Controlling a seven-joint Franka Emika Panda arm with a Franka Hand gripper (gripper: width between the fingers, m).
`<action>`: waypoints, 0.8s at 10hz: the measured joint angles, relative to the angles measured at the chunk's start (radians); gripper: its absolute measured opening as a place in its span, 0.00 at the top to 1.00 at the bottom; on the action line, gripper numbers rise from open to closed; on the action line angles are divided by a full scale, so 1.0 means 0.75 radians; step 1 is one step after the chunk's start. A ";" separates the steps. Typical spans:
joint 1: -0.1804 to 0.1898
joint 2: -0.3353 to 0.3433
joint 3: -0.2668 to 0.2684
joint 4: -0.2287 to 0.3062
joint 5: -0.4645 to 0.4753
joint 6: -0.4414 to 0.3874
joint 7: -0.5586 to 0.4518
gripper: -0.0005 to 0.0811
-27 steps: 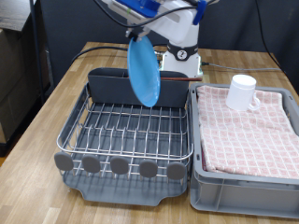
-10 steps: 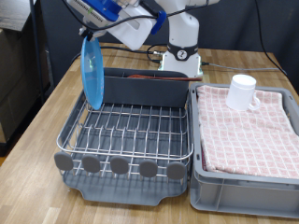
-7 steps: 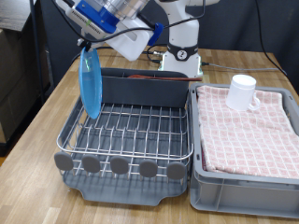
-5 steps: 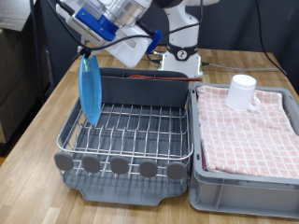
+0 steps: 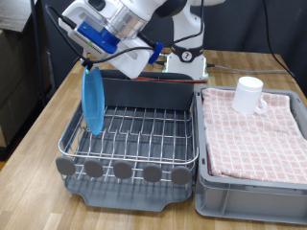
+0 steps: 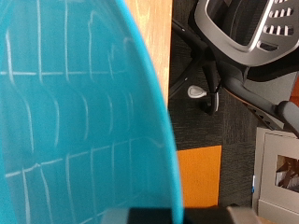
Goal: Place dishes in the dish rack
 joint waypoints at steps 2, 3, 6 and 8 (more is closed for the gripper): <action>0.000 0.004 -0.011 -0.016 -0.012 0.032 0.017 0.97; 0.000 0.006 -0.014 -0.026 -0.016 0.048 0.027 0.97; 0.000 0.019 -0.020 -0.043 -0.027 0.089 0.061 0.97; 0.000 0.029 -0.021 -0.053 -0.029 0.105 0.074 0.97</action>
